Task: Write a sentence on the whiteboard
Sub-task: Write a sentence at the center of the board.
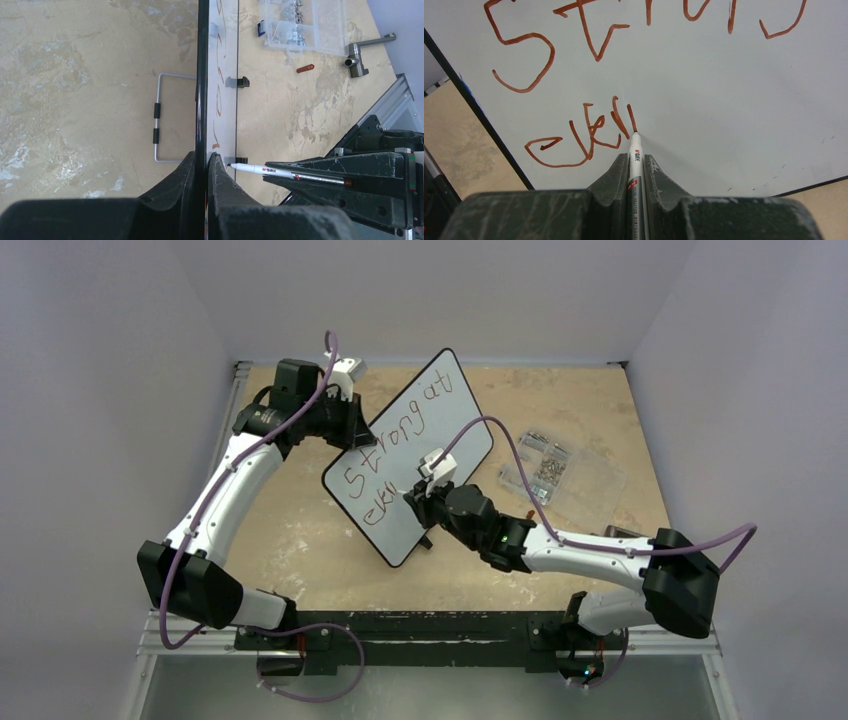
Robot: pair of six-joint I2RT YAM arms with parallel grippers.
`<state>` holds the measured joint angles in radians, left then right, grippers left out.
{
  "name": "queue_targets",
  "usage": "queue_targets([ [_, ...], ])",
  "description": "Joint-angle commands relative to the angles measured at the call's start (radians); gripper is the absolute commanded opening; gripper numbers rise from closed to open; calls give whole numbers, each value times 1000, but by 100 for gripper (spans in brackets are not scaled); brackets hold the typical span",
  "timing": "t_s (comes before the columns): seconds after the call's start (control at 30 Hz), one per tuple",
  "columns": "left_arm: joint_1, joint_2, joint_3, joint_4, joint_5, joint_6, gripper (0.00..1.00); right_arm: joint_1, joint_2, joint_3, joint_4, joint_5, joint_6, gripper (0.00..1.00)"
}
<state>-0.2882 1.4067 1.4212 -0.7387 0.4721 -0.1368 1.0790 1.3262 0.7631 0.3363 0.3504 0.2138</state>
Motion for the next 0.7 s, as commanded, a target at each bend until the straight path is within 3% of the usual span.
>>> queue_targets([
  [0.0, 9, -27, 4, 3, -146, 80, 0, -4, -15, -18, 6, 17, 22, 0],
  [0.67, 9, -23, 3, 5, -139, 78, 0, -6, 75, 173, -56, 116, -66, 0],
])
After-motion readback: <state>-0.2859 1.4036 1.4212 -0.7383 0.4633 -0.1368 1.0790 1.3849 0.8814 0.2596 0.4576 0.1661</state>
